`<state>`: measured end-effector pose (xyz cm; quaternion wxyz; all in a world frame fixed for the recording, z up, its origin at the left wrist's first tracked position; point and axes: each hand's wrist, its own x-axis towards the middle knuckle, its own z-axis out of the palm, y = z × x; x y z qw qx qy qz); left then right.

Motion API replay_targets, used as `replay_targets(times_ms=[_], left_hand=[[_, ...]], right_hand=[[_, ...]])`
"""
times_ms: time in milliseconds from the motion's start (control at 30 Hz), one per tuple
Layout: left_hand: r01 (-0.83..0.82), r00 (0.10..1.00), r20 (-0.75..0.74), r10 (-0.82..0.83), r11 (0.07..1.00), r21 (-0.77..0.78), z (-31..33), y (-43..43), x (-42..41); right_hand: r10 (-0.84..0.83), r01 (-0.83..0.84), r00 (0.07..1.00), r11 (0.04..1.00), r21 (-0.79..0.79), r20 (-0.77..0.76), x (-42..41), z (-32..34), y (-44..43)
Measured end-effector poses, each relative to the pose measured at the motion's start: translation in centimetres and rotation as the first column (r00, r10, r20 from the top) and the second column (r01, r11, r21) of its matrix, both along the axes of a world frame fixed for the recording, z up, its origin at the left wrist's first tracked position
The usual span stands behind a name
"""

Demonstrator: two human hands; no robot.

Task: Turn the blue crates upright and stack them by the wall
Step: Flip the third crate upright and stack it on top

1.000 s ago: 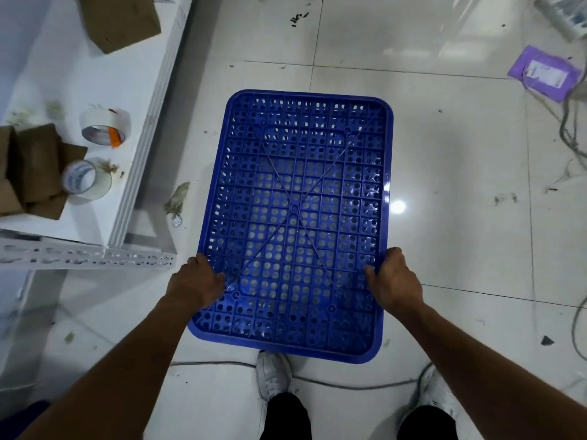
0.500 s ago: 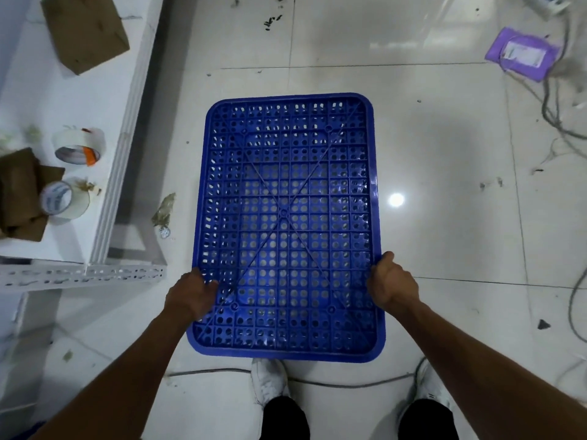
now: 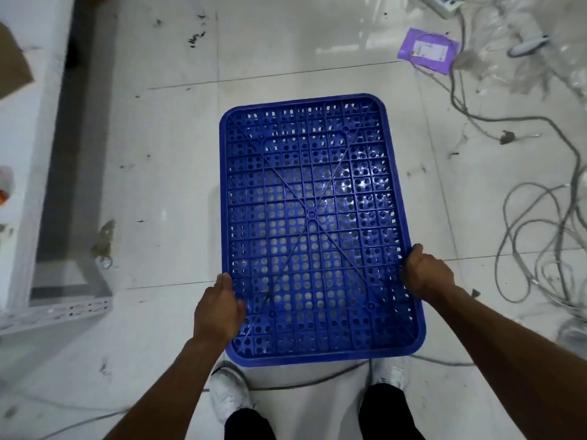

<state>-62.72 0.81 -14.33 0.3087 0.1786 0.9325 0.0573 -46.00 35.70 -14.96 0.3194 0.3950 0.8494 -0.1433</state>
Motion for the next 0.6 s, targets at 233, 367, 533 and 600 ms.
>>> replay_targets(times_ms=[233, 367, 533, 600], left_hand=[[-0.053, 0.995, -0.087, 0.053, 0.999, -0.008, -0.4, 4.0, 0.5], [-0.217, 0.971, -0.092, 0.219, 0.976, 0.031, 0.0, 5.0, 0.0], [-0.229, 0.971, -0.076, 0.228, 0.973, -0.006, 0.2, 5.3, -0.2], [-0.242, 0.97, -0.021, 0.242, 0.97, -0.006, 0.3, 5.3, -0.3]], right_hand=[[-0.113, 0.111, 0.992, 0.993, -0.047, -0.058, 2.6, -0.5, 3.0], [-0.268, 0.251, 0.956, 0.958, -0.137, -0.12, 2.0, -0.7, 3.7], [-0.409, 0.38, 0.9, 0.906, -0.187, -0.154, 1.4, -0.8, 4.0], [-0.441, 0.406, 0.884, 0.889, -0.21, -0.158, 1.5, -0.8, 4.0]])
